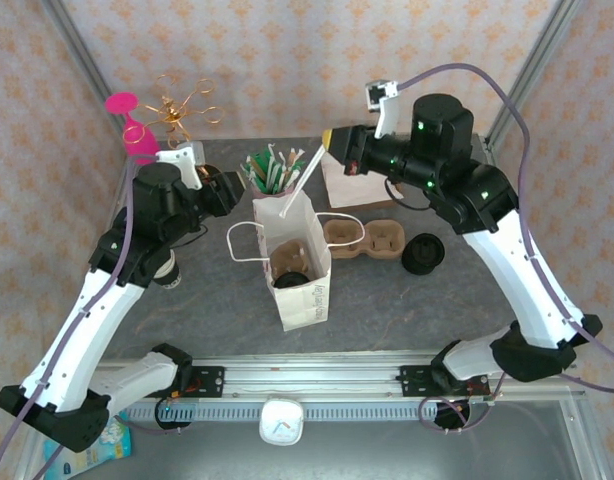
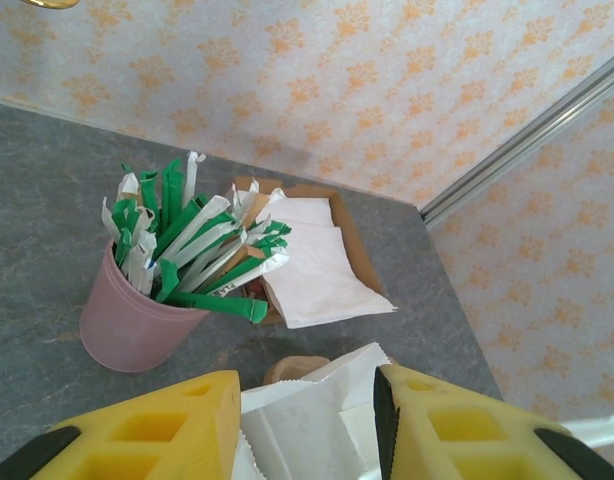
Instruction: Pack the takeout coffee
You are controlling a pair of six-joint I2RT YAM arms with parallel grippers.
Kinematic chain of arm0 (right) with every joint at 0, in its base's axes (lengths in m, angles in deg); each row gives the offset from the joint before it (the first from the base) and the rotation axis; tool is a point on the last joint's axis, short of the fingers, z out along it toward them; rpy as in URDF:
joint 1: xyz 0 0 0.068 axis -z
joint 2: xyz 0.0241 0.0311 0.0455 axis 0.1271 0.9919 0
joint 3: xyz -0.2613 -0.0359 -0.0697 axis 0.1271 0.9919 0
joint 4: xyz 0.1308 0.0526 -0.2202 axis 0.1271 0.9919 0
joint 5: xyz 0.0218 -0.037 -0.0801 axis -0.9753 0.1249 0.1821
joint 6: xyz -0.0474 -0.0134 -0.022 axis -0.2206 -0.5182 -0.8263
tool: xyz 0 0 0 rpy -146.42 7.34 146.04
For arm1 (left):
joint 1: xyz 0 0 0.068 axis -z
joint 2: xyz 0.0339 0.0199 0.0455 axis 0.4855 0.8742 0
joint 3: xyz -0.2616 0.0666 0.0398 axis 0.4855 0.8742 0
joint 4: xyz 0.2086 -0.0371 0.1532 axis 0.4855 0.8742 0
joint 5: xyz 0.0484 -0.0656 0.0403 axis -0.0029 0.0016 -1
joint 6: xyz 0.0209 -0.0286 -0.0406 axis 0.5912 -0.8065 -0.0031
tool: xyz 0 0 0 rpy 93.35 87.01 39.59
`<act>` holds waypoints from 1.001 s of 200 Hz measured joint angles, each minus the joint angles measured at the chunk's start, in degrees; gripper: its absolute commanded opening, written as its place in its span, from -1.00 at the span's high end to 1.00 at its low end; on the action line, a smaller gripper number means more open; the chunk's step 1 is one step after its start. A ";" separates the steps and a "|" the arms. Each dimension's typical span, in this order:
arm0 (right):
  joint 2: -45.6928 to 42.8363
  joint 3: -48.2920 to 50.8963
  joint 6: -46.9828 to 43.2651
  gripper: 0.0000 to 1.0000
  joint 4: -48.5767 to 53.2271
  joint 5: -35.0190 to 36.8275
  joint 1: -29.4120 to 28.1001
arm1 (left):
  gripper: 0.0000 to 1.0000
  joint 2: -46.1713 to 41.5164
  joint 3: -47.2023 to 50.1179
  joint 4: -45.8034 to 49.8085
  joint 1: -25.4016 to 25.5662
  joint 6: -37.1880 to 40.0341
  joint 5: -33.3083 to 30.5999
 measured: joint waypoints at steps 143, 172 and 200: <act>5.95 5.86 -5.51 -0.01 0.24 1.05 -3.32 | 0.16 -0.98 2.05 0.52 0.00 -0.66 -0.07; 5.90 4.55 -4.26 -0.29 0.94 2.86 -1.92 | 0.15 -0.33 1.46 0.48 0.92 -0.66 -0.02; 5.70 4.24 -0.83 -0.46 1.49 3.69 5.31 | 0.13 1.14 -0.39 0.46 3.13 -0.50 -0.04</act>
